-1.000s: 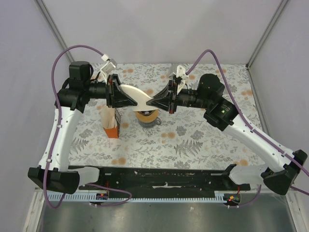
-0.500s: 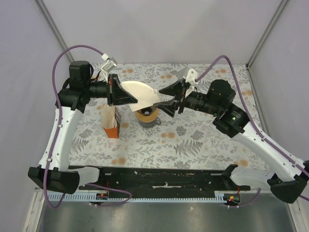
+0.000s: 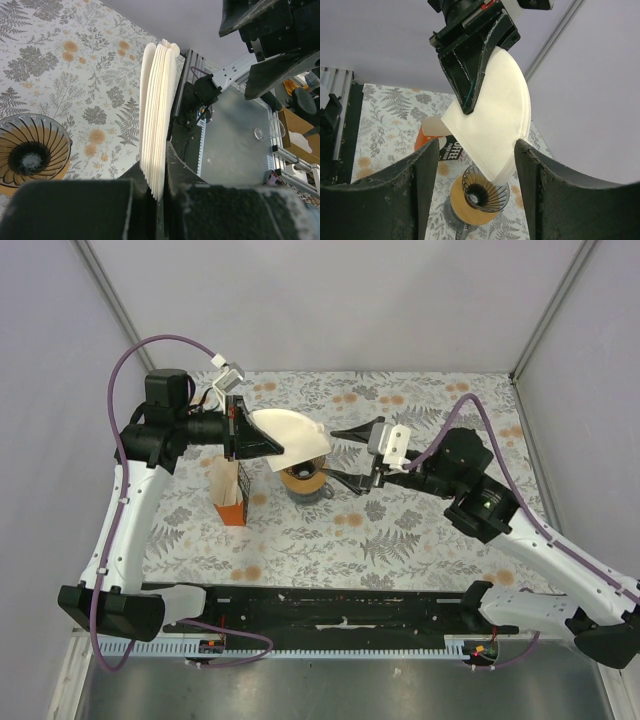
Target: Place the coffee filter in the dripper
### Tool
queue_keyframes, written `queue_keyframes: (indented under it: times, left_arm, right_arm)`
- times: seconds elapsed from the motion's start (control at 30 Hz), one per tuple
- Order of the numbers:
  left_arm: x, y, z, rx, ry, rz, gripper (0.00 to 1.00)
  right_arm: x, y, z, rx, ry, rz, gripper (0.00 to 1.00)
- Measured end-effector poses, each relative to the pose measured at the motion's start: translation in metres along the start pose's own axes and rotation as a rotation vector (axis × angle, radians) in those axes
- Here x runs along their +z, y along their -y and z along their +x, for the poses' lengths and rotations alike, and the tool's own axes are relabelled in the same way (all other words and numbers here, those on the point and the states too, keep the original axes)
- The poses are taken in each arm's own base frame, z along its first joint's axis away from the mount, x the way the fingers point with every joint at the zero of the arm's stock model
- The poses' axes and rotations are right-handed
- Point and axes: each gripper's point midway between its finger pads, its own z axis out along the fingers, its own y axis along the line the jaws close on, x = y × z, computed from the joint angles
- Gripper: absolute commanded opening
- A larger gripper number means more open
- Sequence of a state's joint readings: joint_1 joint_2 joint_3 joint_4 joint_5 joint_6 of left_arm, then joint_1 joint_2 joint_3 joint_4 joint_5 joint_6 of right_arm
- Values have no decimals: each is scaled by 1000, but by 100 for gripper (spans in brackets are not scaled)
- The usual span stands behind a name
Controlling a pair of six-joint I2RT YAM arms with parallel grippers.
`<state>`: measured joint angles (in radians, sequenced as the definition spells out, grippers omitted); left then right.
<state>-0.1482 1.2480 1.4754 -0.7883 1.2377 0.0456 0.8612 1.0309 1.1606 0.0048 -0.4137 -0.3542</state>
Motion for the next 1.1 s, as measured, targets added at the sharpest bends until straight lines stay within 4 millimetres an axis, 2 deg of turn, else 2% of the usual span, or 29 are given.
queue_keyframes:
  times: [0.1,0.23,0.43,0.6,0.77,1.1]
  left_arm:
    - [0,-1,1,1,-3,-5,2]
    - [0,-1,2,-1,-6,-6,2]
    - [0,-1,3,-2,-8,-6,2]
    - [0,-1,3,-3,-9,-6,2]
    - [0,-1,3,-1,-9,-6,2]
    - [0,-1,3,-1,-9,-6,2]
  right_arm:
    - [11,2,9,-28,-25,-14,61]
    - [22,6,18,-34,-54,-21,44]
    - [23,13,24,-22,-89,12,41]
    - [23,22,24,-16,-111,45,29]
    - [29,29,27,8,-133,53,24]
    - [27,33,45,60,-192,63,21]
